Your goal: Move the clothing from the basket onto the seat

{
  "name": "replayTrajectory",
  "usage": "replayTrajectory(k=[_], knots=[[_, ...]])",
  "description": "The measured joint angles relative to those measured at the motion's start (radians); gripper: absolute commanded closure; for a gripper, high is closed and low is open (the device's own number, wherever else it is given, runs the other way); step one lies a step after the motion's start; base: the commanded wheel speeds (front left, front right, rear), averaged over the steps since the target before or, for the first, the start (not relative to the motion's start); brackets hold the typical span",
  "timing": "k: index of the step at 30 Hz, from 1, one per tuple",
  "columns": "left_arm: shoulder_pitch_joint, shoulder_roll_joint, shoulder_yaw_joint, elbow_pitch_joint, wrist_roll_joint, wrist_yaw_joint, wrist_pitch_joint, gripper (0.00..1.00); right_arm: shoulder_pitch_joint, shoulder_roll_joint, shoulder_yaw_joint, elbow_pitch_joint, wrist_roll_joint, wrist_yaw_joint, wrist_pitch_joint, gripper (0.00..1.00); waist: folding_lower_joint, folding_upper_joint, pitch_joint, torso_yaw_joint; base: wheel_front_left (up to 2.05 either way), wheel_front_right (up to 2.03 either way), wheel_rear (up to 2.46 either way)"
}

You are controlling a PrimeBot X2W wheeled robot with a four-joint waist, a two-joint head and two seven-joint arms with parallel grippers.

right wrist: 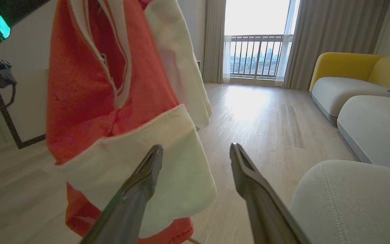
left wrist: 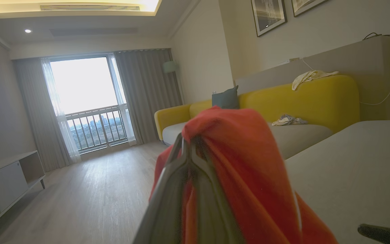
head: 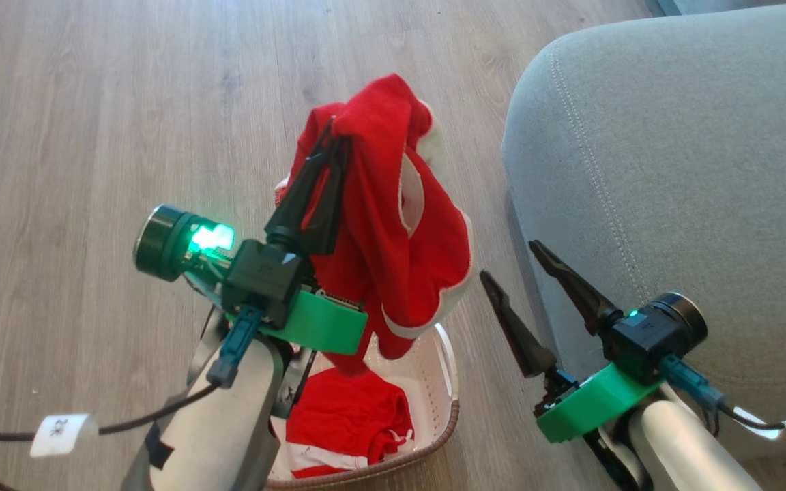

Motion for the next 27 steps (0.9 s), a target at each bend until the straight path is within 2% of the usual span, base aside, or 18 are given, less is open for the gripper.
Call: replayTrajectory(k=[5,7,12,17,27], knots=[[-0.002,0.0,-0.025,0.009,0.009,-0.016,0.0,1.0,-0.038,-0.071,0.086,-0.054,0.019,0.0,0.0,0.0,0.0,0.0,0.004,-0.001,0.0,0.0,0.0],[-0.003,0.002,-0.05,0.014,0.025,-0.038,0.0,1.0,-0.06,-0.1,0.116,-0.06,0.013,0.0,0.0,0.0,0.0,0.0,0.003,-0.001,0.0,0.0,0.0],[-0.003,0.003,-0.098,0.013,0.03,-0.064,0.0,1.0,-0.107,-0.144,0.188,-0.058,0.018,0.0,0.0,0.0,0.0,0.0,-0.001,0.002,0.0,0.0,0.0],[-0.005,0.006,-0.136,-0.009,0.038,-0.072,0.0,1.0,-0.16,-0.191,0.243,-0.019,0.028,0.0,0.0,0.0,0.0,0.0,-0.003,0.011,0.0,0.0,0.0],[-0.03,0.014,-0.212,-0.031,0.04,-0.09,0.0,1.0,-0.256,-0.241,0.357,0.063,0.043,0.0,0.0,0.0,0.0,0.0,-0.005,0.026,0.0,0.0,0.0]])
